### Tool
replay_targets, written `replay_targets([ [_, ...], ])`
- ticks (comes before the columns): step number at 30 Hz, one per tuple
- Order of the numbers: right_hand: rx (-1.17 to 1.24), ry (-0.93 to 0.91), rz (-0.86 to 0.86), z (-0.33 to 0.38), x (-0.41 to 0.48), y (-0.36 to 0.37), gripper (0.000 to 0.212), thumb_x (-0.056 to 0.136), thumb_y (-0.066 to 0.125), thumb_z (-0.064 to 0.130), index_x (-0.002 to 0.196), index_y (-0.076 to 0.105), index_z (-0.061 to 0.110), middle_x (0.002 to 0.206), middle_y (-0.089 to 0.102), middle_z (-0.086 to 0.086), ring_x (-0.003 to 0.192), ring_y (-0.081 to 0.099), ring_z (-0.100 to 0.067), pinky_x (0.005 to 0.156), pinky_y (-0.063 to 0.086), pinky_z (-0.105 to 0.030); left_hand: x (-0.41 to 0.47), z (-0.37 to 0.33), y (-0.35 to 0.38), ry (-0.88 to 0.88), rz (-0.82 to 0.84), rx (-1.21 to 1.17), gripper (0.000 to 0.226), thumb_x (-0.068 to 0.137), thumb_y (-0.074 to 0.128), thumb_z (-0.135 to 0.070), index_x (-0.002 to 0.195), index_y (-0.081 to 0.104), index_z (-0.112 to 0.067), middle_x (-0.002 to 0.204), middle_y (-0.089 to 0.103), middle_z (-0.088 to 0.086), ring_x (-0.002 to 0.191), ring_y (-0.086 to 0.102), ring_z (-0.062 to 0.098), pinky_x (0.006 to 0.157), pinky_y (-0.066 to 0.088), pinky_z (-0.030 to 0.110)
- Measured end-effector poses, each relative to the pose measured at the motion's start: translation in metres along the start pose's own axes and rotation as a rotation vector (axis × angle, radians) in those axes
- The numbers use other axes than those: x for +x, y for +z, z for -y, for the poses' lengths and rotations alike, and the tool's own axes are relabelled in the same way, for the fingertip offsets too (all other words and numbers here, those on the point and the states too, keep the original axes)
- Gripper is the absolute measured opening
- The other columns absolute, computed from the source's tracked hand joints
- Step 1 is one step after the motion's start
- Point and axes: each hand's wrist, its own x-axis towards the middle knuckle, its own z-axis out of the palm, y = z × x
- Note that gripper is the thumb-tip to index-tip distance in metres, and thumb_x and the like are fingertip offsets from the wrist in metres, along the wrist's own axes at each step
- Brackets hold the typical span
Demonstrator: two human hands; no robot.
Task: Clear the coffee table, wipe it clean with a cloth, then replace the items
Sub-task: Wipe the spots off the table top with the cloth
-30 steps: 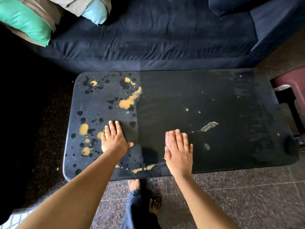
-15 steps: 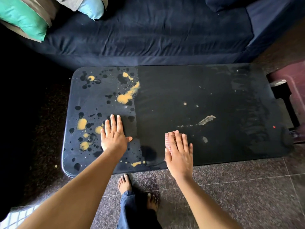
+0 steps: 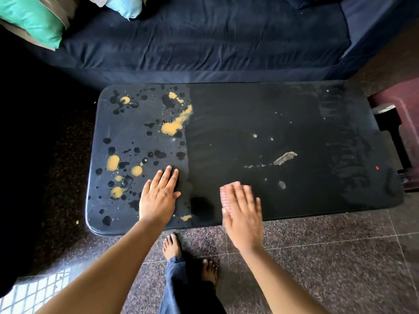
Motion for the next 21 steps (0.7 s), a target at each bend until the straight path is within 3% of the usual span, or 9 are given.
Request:
replay_targets([
  [2, 0.032, 0.175, -0.011, 0.008, -0.003, 0.0, 0.062, 0.088, 0.033, 0.038, 0.147, 0.03, 0.02, 0.154, 0.029, -0.004, 0.14, 0.029, -0.03, 0.107, 0.034, -0.054, 0.001, 0.001, 0.0, -0.001, 0.001, -0.013, 0.062, 0.101, 0.033, -0.04, 0.153, 0.001, -0.027, 0.16, -0.004, -0.006, 0.148, -0.001, 0.015, 0.118, 0.009, 0.035],
  [4, 0.1, 0.225, -0.038, 0.04, -0.005, 0.002, 0.066, 0.086, 0.035, 0.038, 0.148, 0.022, 0.021, 0.154, 0.029, -0.006, 0.14, 0.029, -0.031, 0.109, 0.031, -0.052, 0.001, 0.001, 0.001, -0.003, 0.0, -0.021, 0.062, 0.101, 0.034, -0.039, 0.153, 0.002, -0.028, 0.16, -0.002, -0.007, 0.148, 0.0, 0.015, 0.118, 0.009, 0.036],
  [8, 0.108, -0.094, -0.017, 0.08, -0.007, 0.004, 0.063, 0.086, 0.041, 0.039, 0.146, 0.029, 0.025, 0.154, 0.029, -0.003, 0.14, 0.03, -0.03, 0.109, 0.03, -0.052, 0.002, 0.003, 0.002, -0.001, 0.0, -0.026, 0.063, 0.1, 0.035, -0.04, 0.152, 0.002, -0.029, 0.16, -0.002, -0.008, 0.148, 0.0, 0.014, 0.118, 0.009, 0.035],
  [11, 0.039, -0.193, 0.01, 0.048, -0.006, 0.004, 0.063, 0.087, 0.042, 0.039, 0.147, 0.029, 0.027, 0.155, 0.026, 0.003, 0.141, 0.028, -0.025, 0.108, 0.032, -0.053, 0.003, 0.004, 0.002, 0.0, 0.004, -0.012, 0.063, 0.1, 0.033, -0.043, 0.152, -0.001, -0.031, 0.16, -0.004, -0.01, 0.147, -0.001, 0.012, 0.118, 0.009, 0.034],
  [15, -0.004, 0.066, 0.007, -0.017, -0.002, -0.001, 0.069, 0.087, 0.056, 0.034, 0.148, 0.027, 0.023, 0.156, 0.023, 0.0, 0.142, 0.026, -0.028, 0.107, 0.032, -0.058, 0.002, 0.005, 0.003, 0.007, 0.004, -0.002, 0.063, 0.1, 0.031, -0.044, 0.152, -0.002, -0.03, 0.16, -0.006, -0.009, 0.147, -0.002, 0.012, 0.118, 0.01, 0.034],
  [17, 0.035, 0.227, -0.004, -0.014, -0.001, -0.004, 0.067, 0.086, 0.058, 0.033, 0.146, 0.032, 0.019, 0.154, 0.028, -0.005, 0.14, 0.028, -0.032, 0.106, 0.034, -0.058, 0.002, 0.005, 0.004, 0.003, 0.008, -0.007, 0.063, 0.1, 0.031, -0.044, 0.152, -0.002, -0.03, 0.16, -0.006, -0.009, 0.147, -0.002, 0.013, 0.118, 0.011, 0.034],
  [19, 0.132, 0.293, -0.003, 0.014, 0.0, -0.007, 0.063, 0.089, 0.048, 0.038, 0.146, 0.03, 0.018, 0.153, 0.031, -0.007, 0.139, 0.03, -0.034, 0.105, 0.036, -0.057, 0.002, 0.005, 0.004, 0.0, 0.007, -0.006, 0.063, 0.1, 0.031, -0.044, 0.152, -0.002, -0.031, 0.16, -0.006, -0.009, 0.148, -0.002, 0.013, 0.118, 0.011, 0.035],
  [21, 0.204, 0.219, 0.017, 0.04, 0.001, -0.008, 0.065, 0.09, 0.035, 0.046, 0.148, 0.023, 0.019, 0.153, 0.03, -0.007, 0.139, 0.029, -0.034, 0.107, 0.031, -0.054, 0.002, 0.005, 0.004, 0.002, 0.008, -0.013, 0.063, 0.1, 0.032, -0.043, 0.152, -0.001, -0.031, 0.16, -0.005, -0.009, 0.148, -0.001, 0.013, 0.118, 0.012, 0.035],
])
